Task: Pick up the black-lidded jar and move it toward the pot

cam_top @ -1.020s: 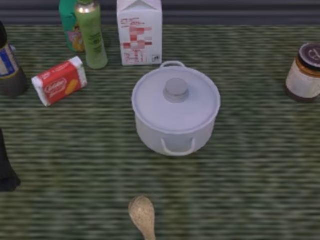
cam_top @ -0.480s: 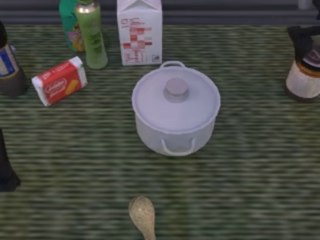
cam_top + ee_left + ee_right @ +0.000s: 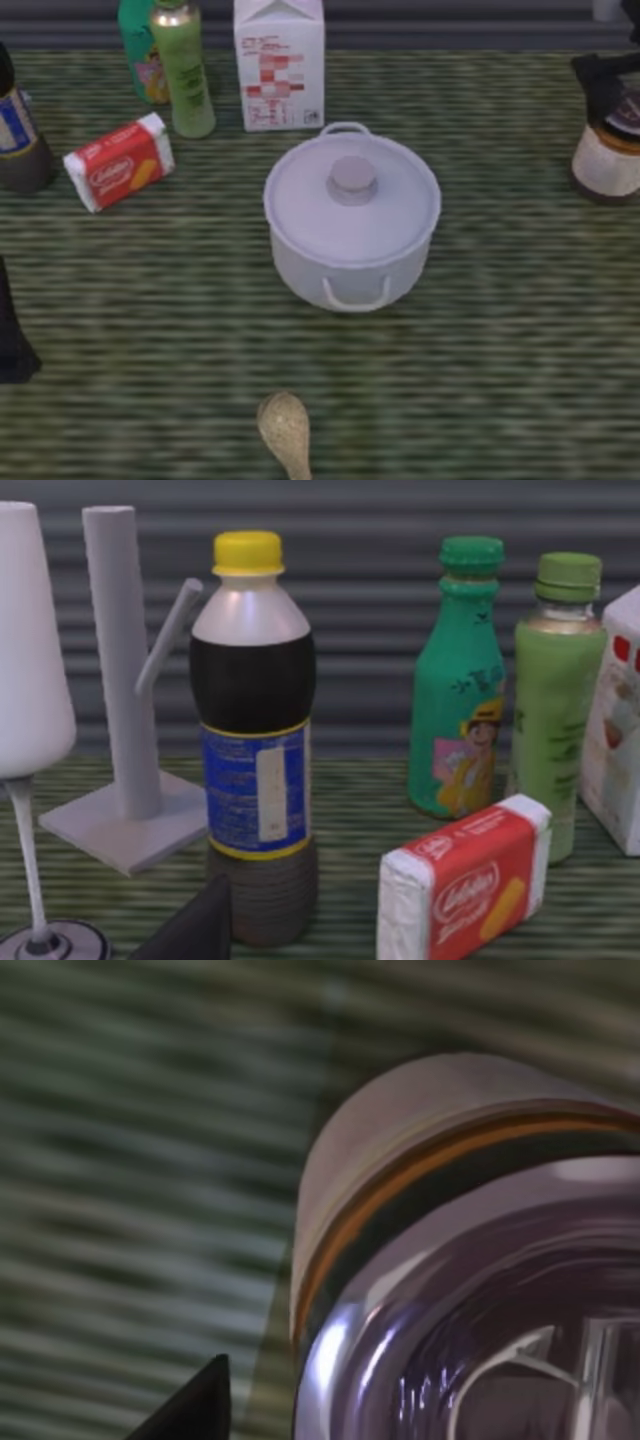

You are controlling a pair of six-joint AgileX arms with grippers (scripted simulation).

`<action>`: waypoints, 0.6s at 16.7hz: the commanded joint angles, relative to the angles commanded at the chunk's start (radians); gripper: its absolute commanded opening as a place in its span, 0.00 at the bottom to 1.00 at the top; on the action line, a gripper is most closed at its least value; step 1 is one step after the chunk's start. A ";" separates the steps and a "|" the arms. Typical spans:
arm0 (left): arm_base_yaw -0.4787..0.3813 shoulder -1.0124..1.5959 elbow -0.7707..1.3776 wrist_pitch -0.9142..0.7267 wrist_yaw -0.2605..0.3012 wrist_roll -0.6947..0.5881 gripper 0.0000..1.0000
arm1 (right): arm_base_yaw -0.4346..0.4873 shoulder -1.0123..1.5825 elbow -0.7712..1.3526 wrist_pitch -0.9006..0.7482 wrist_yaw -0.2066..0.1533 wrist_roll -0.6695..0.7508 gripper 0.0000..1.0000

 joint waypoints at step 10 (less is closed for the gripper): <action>0.000 0.000 0.000 0.000 0.000 0.000 1.00 | 0.006 -0.030 -0.242 0.211 0.000 0.004 1.00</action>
